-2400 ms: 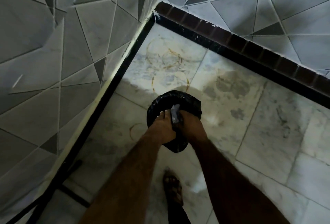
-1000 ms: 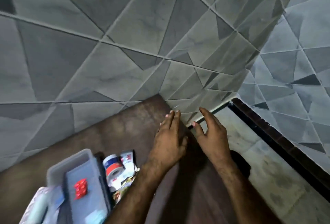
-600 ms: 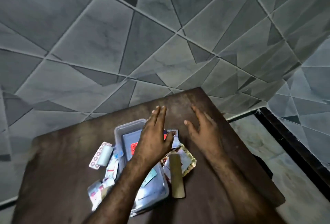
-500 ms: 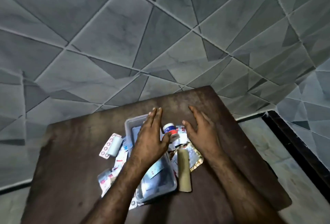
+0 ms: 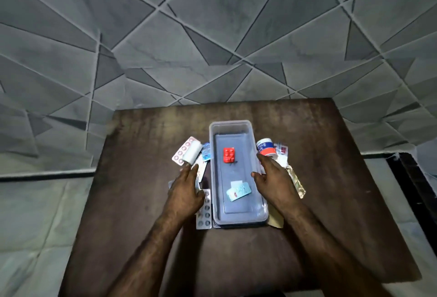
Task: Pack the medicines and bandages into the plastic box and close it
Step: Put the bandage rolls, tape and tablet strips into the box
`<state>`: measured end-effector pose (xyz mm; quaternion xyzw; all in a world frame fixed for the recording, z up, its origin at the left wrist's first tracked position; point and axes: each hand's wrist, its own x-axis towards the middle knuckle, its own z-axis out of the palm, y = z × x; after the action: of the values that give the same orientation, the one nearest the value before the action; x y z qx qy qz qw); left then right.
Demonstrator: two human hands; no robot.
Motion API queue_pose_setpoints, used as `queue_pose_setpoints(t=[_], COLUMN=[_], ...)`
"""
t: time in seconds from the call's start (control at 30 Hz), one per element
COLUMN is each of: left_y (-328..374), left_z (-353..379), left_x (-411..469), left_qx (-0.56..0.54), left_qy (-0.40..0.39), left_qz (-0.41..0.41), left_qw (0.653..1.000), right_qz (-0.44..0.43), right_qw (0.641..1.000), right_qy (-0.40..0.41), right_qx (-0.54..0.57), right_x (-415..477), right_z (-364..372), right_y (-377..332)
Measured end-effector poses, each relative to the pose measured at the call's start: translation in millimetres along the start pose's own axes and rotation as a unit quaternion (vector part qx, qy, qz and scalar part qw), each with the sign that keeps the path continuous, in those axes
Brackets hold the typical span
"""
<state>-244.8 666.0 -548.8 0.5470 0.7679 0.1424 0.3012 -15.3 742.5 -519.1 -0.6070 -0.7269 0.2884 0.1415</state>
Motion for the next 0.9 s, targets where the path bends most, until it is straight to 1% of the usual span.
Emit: queue_pose_setpoints(t=[0.07,0.13,0.2,0.33,0.4,0.47,0.53,0.6,0.67,0.77,0.9], left_y=[-12,-20,-22,-28,-28,-26,-24,-23,-20,-5,35], left_z=[6,12,14,17,18,18,16,11,3,-19,-40], left_x=[-3,-5,-7,-10,-10,-9,-9,-10,-12,-12,-11], left_qx=[0.047,0.08,0.111,0.159,0.174,0.185,0.171,0.135,0.079,0.017,-0.021], left_qy=[-0.022,-0.033,-0.058,-0.127,-0.135,-0.126,-0.11,-0.089,-0.061,-0.006,0.035], left_qz=[-0.019,-0.034,-0.046,-0.045,-0.039,-0.032,-0.044,-0.06,-0.069,-0.035,0.042], left_qw=[0.998,0.996,0.991,0.978,0.975,0.974,0.978,0.985,0.993,0.999,0.998], right_qz=[0.013,0.033,0.07,0.139,0.176,0.195,0.198,0.203,0.205,0.192,0.123], right_qw=[1.0,0.999,0.996,0.986,0.98,0.977,0.978,0.979,0.979,0.979,0.985], right_qy=[-0.017,-0.003,0.01,-0.024,-0.038,-0.042,-0.038,-0.026,0.004,0.062,0.12], right_qx=[-0.015,-0.034,-0.059,-0.09,-0.087,-0.072,-0.05,-0.029,-0.013,-0.011,0.026], right_x=[-3,-4,-4,-6,-9,-12,-14,-14,-11,1,22], right_z=[6,8,8,14,20,25,29,28,20,-4,-36], right_y=[8,16,28,55,61,61,63,65,66,58,26])
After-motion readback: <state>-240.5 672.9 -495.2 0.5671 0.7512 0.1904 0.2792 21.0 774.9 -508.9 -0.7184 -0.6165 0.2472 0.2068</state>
